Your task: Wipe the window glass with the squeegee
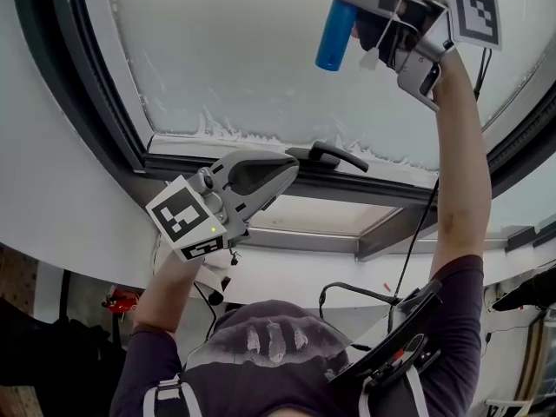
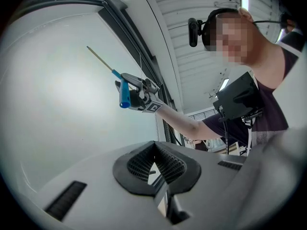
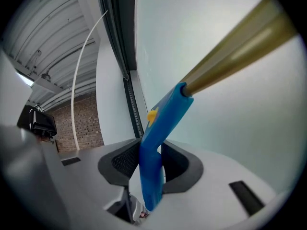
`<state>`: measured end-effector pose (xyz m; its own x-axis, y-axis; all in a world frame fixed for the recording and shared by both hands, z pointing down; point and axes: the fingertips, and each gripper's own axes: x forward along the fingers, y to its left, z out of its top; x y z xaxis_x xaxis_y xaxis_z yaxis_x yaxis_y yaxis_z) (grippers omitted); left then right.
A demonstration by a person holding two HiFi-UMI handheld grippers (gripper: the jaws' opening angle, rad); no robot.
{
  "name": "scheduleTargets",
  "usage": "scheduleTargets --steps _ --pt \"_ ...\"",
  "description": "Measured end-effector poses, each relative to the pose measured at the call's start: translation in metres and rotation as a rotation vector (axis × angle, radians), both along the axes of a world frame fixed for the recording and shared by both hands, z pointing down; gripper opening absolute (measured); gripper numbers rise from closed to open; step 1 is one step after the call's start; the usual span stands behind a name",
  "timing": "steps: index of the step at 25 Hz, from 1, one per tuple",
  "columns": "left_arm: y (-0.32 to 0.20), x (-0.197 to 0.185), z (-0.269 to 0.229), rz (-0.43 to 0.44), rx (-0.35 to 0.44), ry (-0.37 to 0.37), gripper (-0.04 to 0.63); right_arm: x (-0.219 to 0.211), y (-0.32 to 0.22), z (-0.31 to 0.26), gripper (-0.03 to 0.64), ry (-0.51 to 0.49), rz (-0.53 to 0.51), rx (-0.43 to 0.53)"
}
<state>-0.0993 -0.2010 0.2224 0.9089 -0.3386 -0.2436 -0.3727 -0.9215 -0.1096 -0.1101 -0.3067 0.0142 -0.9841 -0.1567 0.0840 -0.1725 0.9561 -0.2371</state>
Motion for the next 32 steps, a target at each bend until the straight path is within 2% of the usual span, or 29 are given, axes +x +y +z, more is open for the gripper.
scheduleTargets --steps 14,19,25,32 --pt "0.005 0.003 0.020 -0.028 -0.048 0.007 0.006 0.007 -0.001 0.048 0.124 0.054 -0.032 -0.063" --pt "0.011 0.003 0.028 -0.034 -0.080 0.008 0.006 0.006 -0.002 0.075 0.124 0.060 -0.042 -0.121" --pt "0.010 -0.006 0.027 -0.071 -0.074 0.022 0.006 0.010 -0.009 0.088 0.124 0.095 -0.046 -0.101" --pt "0.018 -0.007 0.039 -0.090 -0.106 0.010 0.006 0.010 -0.003 0.111 0.124 0.129 -0.077 -0.127"
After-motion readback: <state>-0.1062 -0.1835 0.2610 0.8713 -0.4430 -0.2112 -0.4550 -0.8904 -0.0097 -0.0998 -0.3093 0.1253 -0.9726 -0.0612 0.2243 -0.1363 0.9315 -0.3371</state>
